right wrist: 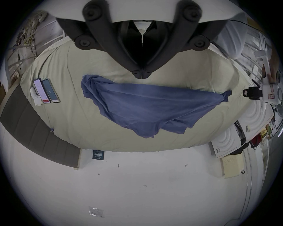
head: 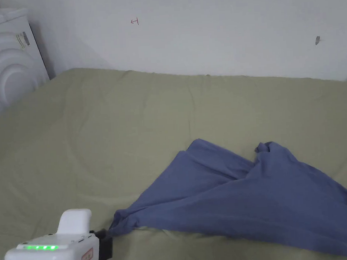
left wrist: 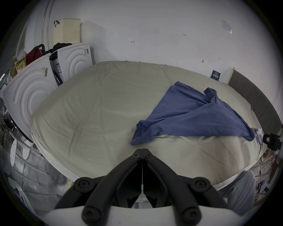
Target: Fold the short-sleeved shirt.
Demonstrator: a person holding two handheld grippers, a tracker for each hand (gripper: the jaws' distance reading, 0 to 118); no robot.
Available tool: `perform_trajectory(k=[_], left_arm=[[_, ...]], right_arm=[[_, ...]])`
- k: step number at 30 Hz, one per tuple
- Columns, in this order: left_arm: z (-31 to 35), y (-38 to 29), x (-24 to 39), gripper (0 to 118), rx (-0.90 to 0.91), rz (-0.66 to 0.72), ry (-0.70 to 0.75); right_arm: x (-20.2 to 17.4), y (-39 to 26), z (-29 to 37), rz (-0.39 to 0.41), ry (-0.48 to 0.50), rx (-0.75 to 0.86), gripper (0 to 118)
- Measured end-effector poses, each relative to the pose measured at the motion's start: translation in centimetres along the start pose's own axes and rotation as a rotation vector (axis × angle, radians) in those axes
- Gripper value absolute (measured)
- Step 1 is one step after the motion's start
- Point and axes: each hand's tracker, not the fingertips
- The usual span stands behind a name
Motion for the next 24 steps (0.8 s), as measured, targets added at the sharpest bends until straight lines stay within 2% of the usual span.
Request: perform_trajectory(k=[1, 2, 7, 9, 12, 15, 16, 17, 18, 24], left_arm=[[-1.6, 0.6, 0.1, 87, -0.052, -0.017, -0.013], [-3.0, 0.7, 0.0, 117, -0.095, -0.026, -0.008], [-7.5, 2.0, 0.6, 115, -0.086, -0.09, 0.048], [-8.8, 2.9, 1.0, 109, -0.086, -0.084, 0.037], [-9.9, 3.2, 1.8, 91, -0.089, -0.087, 0.025], [-10.5, 3.2, 2.1, 67, -0.108, -0.089, 0.0], [-10.2, 3.2, 2.3, 50, -0.112, -0.08, -0.021], [-10.1, 3.3, 2.3, 28, -0.115, -0.075, -0.025], [-9.9, 3.4, 2.3, 1, -0.115, -0.073, -0.031], [-8.8, 3.5, 2.3, 1, -0.107, -0.059, -0.021]], right_arm=[[-0.2, 0.0, -0.3, -0.003, 0.002, -0.009, 1], [0.2, 0.0, -0.4, -0.006, 0.004, -0.015, 1], [0.6, -0.3, -1.3, -0.011, 0.021, -0.056, 1], [0.5, -0.5, -1.8, 0.009, 0.0, -0.076, 1], [0.8, -0.7, -1.9, -0.004, 0.007, -0.092, 1], [0.8, -0.8, -1.9, -0.003, 0.009, -0.102, 1], [0.9, -0.9, -1.8, 0.0, 0.009, -0.102, 1], [1.0, -0.9, -1.8, -0.002, 0.013, -0.104, 1], [1.0, -1.0, -1.8, -0.004, 0.014, -0.104, 1], [1.8, -0.9, -1.0, -0.023, 0.019, -0.094, 1]])
